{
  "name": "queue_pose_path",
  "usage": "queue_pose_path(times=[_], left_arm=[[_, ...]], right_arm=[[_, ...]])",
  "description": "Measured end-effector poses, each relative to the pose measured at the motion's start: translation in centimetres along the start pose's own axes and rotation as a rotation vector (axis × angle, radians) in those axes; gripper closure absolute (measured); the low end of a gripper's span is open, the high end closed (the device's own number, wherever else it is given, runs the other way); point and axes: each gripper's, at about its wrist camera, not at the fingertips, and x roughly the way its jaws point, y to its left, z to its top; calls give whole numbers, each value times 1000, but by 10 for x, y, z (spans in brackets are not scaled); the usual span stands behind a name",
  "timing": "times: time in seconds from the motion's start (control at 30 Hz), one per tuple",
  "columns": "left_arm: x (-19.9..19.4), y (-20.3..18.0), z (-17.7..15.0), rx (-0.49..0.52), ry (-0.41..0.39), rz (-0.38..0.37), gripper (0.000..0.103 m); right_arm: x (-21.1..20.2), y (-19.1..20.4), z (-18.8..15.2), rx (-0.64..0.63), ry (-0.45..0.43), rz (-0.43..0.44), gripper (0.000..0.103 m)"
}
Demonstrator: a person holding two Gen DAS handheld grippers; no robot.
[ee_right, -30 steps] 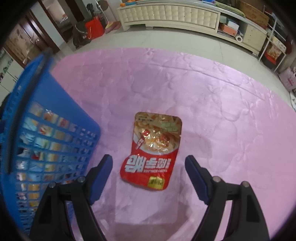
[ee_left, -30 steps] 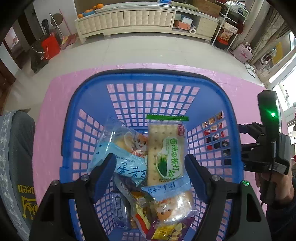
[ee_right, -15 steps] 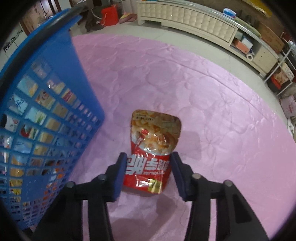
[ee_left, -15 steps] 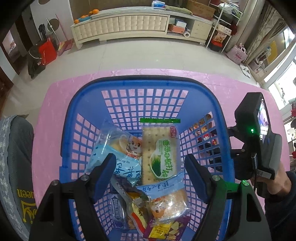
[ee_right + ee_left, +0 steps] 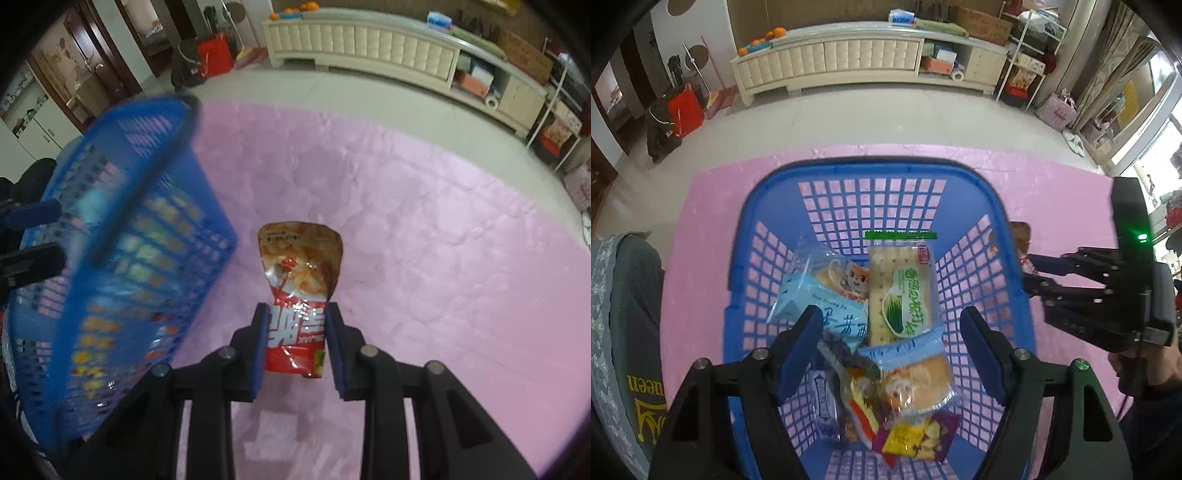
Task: Organize snacks
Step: 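Lift the red snack bag and carry it over the basket with the right gripper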
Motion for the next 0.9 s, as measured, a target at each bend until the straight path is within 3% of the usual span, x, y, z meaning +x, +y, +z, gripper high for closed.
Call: queue_pose_path(times=[0.33,0.47,0.83,0.9], left_arm=[[-80,-6,-32,20,-112,13,28],[-107,-11,-45,75,-157,57,28],[-148,8,-79,47,-248,36,28],[-147,14,-84,37,-245,43,21]], right_arm=[[-91,53,-8,-51,-129,-7,69],[-104,60,-5,-41,-165,17,68],[-130,106,-18,-78,-202,59,68],[-128,114,-17,-89,-201,61,68]])
